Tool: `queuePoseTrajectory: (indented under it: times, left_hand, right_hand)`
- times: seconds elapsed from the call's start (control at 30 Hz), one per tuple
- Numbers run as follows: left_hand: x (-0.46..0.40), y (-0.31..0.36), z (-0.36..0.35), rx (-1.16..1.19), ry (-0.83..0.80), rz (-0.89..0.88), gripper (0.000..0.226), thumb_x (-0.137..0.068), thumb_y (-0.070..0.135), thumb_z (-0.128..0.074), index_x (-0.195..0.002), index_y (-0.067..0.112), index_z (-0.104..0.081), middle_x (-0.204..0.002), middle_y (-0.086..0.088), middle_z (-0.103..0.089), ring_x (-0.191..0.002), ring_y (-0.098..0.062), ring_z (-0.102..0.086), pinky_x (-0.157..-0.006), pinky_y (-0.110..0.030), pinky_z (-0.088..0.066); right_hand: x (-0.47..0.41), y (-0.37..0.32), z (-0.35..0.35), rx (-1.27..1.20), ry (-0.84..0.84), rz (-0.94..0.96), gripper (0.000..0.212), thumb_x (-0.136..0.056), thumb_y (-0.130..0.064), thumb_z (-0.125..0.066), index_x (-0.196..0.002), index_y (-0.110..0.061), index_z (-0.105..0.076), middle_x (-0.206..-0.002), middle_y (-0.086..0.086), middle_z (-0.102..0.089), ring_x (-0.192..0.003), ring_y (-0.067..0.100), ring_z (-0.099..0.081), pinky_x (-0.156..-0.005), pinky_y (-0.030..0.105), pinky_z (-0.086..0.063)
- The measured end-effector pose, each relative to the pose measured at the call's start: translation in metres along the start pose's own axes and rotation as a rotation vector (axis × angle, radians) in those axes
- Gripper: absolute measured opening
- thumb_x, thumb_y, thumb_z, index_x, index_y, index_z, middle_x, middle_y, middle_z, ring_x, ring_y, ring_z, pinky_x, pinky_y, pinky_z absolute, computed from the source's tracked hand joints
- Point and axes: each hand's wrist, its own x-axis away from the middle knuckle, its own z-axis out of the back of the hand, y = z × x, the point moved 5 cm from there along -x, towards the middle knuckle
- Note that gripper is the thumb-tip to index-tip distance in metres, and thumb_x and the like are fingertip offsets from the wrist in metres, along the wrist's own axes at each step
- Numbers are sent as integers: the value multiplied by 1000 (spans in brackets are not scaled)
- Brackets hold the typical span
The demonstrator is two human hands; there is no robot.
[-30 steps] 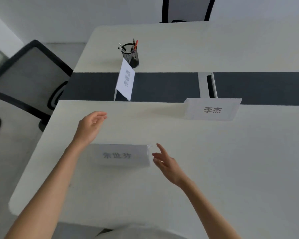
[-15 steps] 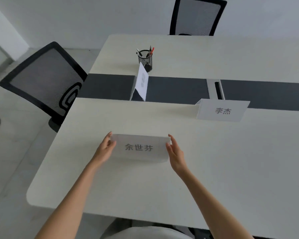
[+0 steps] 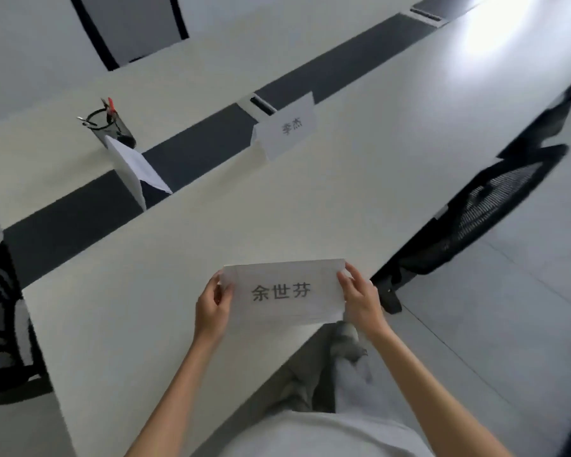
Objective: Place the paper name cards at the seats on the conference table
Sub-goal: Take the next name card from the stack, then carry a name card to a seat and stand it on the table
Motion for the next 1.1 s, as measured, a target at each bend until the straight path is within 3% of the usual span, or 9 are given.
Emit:
queuePoseTrajectory:
  times: [0.1, 0.17, 0.3, 0.43, 0.57, 0.63, 0.8, 0.97, 1.1]
  left_hand:
    - [20, 24, -40, -7, -176, -84, 27, -89, 14, -50, -113, 5, -55, -74, 1, -52, -64, -8, -45, -52, -7, -38]
    - [37, 39, -75, -33, -311, -138, 24, -89, 14, -50, -112, 10, -55, -74, 3, -54, -66, -13, -47, -53, -9, -39]
    - [83, 69, -154, -68, -649, -204, 25, -89, 13, -49, -114, 13, -53, -85, 3, -60, -76, -14, -55, -64, -21, -46]
    - [133, 96, -240, -103, -940, -267, 30, -88, 8, -47, -113, 26, -44, -83, 0, -55, -75, -15, -53, -66, -25, -46]
    - [174, 119, -328, -157, -1125, -280, 34, -88, 5, -45, -106, 34, -43, -75, -12, -46, -70, -25, -46, -63, -34, -40]
    - [191, 129, -373, -181, -1171, -281, 39, -88, 3, -45, -102, 39, -44, -76, -16, -47, -70, -26, -46, -63, -36, -39]
    - [219, 156, -465, -148, -1176, -207, 33, -88, 2, -45, -110, 26, -44, -75, -15, -53, -72, -28, -51, -61, -33, -41]
    - [207, 197, -532, -50, -1062, -126, 32, -89, 1, -44, -115, 18, -42, -76, -14, -57, -69, -21, -56, -50, -15, -48]
    - [163, 230, -601, -30, -948, -141, 30, -88, -1, -45, -113, 16, -41, -77, -10, -57, -73, -18, -56, -56, -17, -48]
  right_hand:
    - [50, 23, 45, -80, 213, -41, 22, -92, -21, -46, -108, -15, -61, -87, -5, -65, -74, 3, -58, -68, 23, -47]
    - [85, 44, 76, -105, 360, -97, 24, -91, -23, -48, -107, -11, -63, -82, -8, -61, -65, 2, -52, -59, 20, -40]
    - [156, 95, 136, -187, 649, -241, 35, -90, -30, -50, -113, -6, -60, -86, -3, -58, -69, 4, -48, -60, 18, -38]
    - [217, 138, 187, -291, 886, -355, 37, -91, -31, -47, -115, -5, -57, -95, 4, -58, -74, 9, -51, -61, 19, -39]
    - [251, 171, 246, -366, 1050, -445, 34, -91, -33, -47, -111, -8, -59, -94, 6, -64, -82, 17, -58, -68, 32, -49]
    - [255, 188, 280, -402, 1078, -471, 33, -90, -33, -48, -111, -10, -58, -89, 5, -64, -79, 20, -58, -73, 41, -50]
    - [240, 204, 383, -322, 1100, -491, 35, -91, -31, -48, -115, -7, -57, -89, 2, -56, -81, 16, -50, -73, 29, -43]
    - [174, 183, 489, -206, 1025, -416, 37, -91, -26, -50, -121, -5, -54, -100, 1, -56, -92, 14, -52, -81, 24, -39]
    - [86, 176, 565, -121, 941, -323, 38, -90, -26, -50, -121, -5, -54, -90, 5, -58, -68, 8, -49, -61, 11, -40]
